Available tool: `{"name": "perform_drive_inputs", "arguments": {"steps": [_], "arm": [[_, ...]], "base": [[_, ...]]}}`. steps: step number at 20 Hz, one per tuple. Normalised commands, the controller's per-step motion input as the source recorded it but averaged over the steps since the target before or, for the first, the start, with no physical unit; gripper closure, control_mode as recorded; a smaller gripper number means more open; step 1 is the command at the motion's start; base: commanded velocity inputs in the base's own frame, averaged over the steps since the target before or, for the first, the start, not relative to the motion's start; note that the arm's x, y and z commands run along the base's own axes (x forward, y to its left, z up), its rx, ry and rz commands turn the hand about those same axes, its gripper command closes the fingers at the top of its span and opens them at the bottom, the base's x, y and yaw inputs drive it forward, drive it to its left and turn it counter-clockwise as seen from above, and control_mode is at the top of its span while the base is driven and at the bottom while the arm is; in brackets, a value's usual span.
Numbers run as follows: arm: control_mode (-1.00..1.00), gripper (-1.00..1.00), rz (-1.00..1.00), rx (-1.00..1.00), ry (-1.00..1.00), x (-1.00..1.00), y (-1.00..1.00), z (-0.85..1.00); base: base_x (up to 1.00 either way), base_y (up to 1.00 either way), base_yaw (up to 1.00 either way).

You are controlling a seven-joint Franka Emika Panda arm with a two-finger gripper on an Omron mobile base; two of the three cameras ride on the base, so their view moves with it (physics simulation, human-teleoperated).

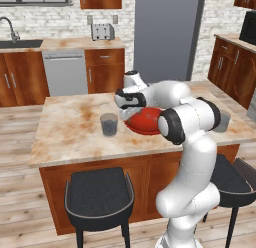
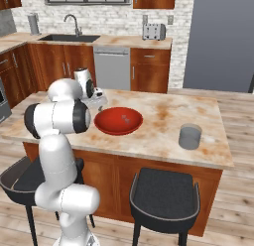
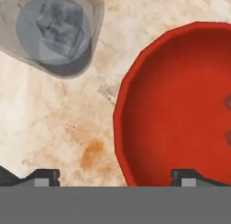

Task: There are four ice cubes in the ice bowl. Place two ice cubes in each glass of water.

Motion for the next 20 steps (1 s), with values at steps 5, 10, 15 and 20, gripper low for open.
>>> {"name": "perform_drive_inputs", "arguments": {"steps": [5, 10, 15, 20], "arm": [[-1.0, -1.0, 0.02, -0.06, 0.01, -0.03, -0.01, -0.67], [-1.0, -1.0, 0.0, -0.02, 0.0, 0.35, -0.05, -0.6], [-1.0, -1.0, -0.01, -0.03, 0.0, 0.36, -0.02, -0.4], [-1.0, -1.0, -0.04, -0.04, 0.01, 0.14, -0.03, -0.18]], "base": [[0.0, 0.0, 0.0], [0.0, 0.0, 0.0], [0.0, 0.0, 0.0], [0.0, 0.0, 0.0]]}}
